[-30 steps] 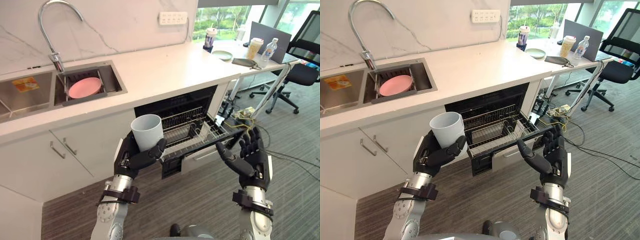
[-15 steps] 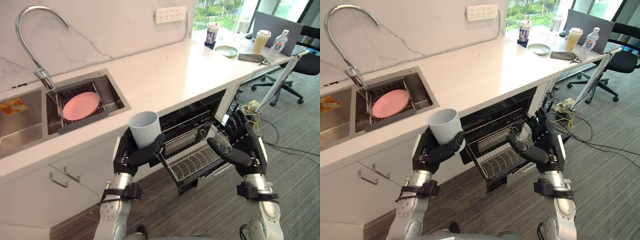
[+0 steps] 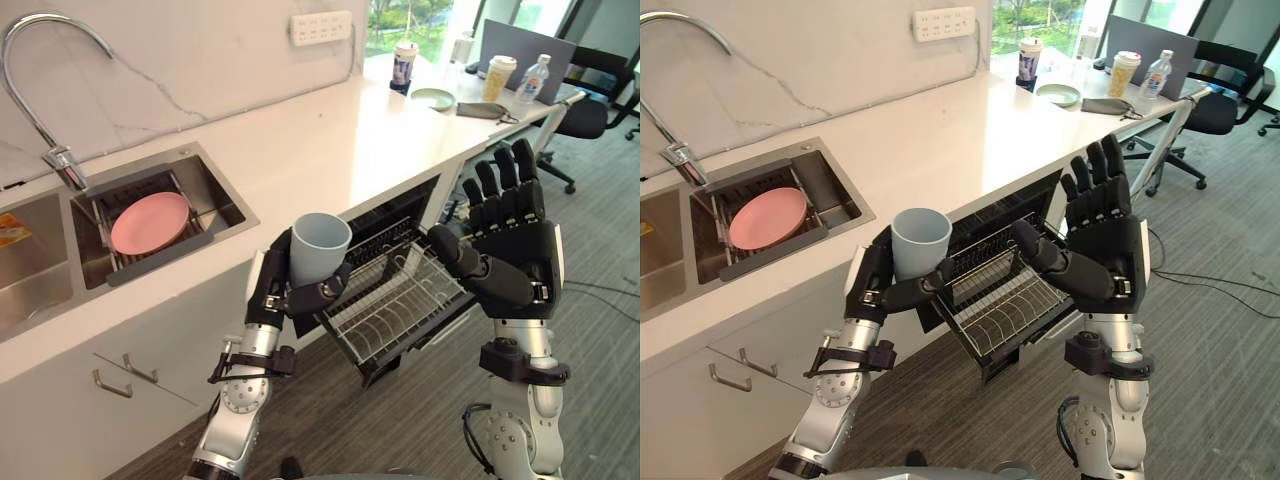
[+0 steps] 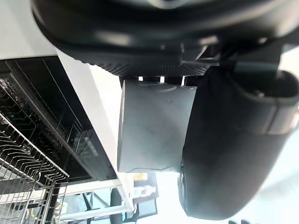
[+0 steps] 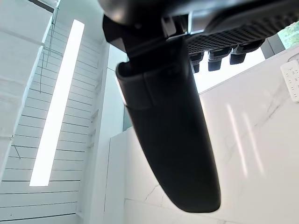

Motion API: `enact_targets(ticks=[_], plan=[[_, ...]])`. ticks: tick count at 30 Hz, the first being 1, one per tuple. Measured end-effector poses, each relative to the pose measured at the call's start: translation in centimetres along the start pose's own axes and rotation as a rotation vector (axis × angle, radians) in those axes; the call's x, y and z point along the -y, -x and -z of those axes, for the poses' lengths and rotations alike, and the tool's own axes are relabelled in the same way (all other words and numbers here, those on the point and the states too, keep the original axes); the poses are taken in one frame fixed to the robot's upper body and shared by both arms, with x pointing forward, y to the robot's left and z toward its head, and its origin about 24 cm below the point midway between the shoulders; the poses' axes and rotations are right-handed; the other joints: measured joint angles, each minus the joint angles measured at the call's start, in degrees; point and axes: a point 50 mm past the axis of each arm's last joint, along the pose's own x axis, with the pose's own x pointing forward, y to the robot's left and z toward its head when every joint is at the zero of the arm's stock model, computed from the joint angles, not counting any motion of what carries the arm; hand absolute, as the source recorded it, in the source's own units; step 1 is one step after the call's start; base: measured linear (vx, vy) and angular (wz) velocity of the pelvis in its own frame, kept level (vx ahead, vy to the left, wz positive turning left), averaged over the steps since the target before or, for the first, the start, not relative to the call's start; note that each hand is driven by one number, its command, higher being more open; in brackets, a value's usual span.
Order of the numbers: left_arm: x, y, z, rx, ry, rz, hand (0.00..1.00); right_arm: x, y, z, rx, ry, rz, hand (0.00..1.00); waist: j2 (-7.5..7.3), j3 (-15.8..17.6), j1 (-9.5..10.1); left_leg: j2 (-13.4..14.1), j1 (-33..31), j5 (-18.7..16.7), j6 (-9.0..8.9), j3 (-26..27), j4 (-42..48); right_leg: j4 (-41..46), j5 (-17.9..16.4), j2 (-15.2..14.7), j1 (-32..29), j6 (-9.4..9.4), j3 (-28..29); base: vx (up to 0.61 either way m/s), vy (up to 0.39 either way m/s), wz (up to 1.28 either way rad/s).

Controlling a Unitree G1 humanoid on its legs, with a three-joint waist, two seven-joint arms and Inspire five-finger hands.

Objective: Walk over to the sink, pick up the cup, carry it to the dishwasher, place the cup inside the dishwasher, then close the dishwasher door

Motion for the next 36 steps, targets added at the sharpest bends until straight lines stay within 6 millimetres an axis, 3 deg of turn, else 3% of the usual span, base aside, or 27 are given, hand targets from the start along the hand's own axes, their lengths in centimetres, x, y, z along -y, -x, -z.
enact_targets(ticks=[5, 18, 25, 36], plan=[[1.6, -0.4, -0.5, 0.028, -0.002, 0.053, 0.00, -0.8, -0.1, 1.1, -0.069, -0.042, -0.036, 1.00, 0.15, -0.5, -0.73, 0.0, -0.4, 0.9, -0.01, 0.7, -0.1, -0.2, 0.2, 0.1, -1.0, -0.38, 0.1, -0.06, 0.015, -0.07], [2.6, -0.1, 0.3, -0.006, -0.031, 0.070, 0.00, -2.8, 0.6, 5.2, -0.304, -0.167, -0.099, 1.00, -0.07, -2.1, -1.05, 0.9, -0.4, 1.8, -0.05, 3.1, -0.1, -0.9, 1.3, 0.9, -2.4, -1.91, 2.5, -0.04, 0.009, -0.10], [2.9, 0.1, 0.6, -0.031, -0.036, 0.090, 0.00, -3.1, 0.7, 5.5, -0.320, -0.180, -0.105, 1.00, -0.27, -4.4, -0.93, 1.2, -0.8, 2.2, -0.08, 3.1, -0.1, -1.7, 1.8, 1.5, -2.5, -2.15, 2.6, 0.00, 0.000, 0.00], [2.8, 0.2, 0.7, -0.032, -0.075, 0.111, 0.00, -2.9, 0.8, 5.8, -0.356, -0.133, -0.088, 1.00, -0.43, -5.0, -0.89, 1.8, -0.8, 2.6, -0.41, 3.1, -0.1, -2.1, 2.0, 2.1, -2.4, -2.51, 2.5, 0.00, 0.000, 0.00]])
